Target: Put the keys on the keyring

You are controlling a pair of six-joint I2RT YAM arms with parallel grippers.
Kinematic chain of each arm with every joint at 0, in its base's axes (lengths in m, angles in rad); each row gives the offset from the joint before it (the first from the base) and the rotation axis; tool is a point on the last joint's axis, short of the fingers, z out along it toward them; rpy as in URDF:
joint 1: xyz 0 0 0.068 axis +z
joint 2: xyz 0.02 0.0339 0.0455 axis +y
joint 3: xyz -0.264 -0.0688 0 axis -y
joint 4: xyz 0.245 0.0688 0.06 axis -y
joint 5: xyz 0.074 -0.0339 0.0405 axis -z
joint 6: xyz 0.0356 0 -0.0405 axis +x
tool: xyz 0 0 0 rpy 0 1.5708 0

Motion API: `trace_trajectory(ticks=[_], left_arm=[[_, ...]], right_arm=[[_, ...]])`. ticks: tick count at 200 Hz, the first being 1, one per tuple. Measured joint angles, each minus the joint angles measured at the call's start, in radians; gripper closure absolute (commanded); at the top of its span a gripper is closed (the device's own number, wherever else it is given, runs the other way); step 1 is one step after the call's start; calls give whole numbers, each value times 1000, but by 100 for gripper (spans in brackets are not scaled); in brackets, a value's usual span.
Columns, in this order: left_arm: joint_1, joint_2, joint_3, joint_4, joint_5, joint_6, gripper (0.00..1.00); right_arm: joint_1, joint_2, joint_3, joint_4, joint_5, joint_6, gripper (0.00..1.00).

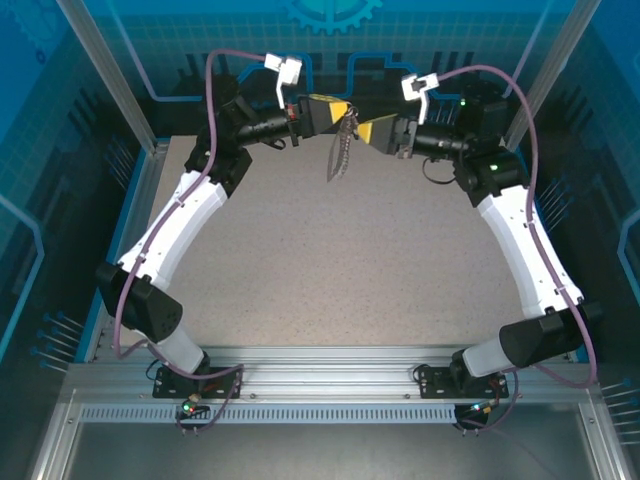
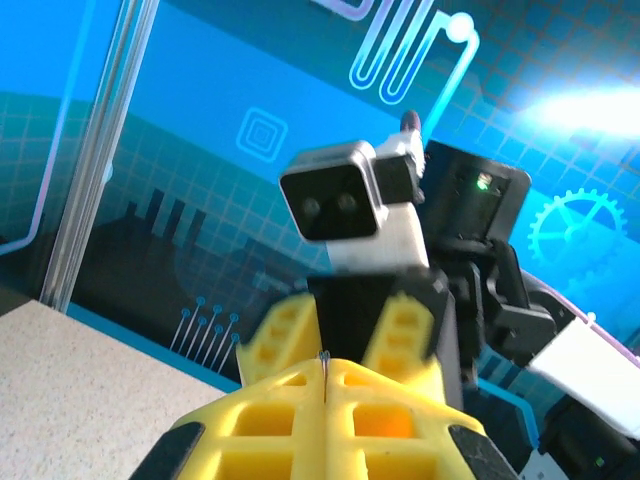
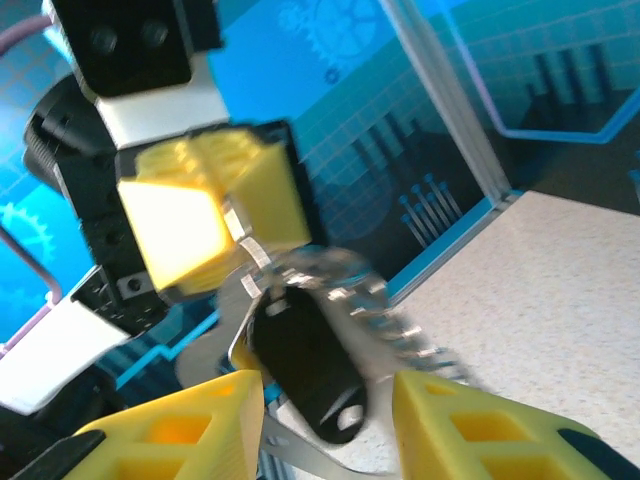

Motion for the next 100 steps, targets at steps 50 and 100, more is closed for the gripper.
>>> trace_trajectory(ticks=[50,100], left_arm=[[0,0,-51,145,-37,-124,100],[0,0,-64,231,-40,-210,100]], right_arm=[[69,-13,-36,-10,45,-16,61],[-1,-71,-63,-18,84,-23,58]])
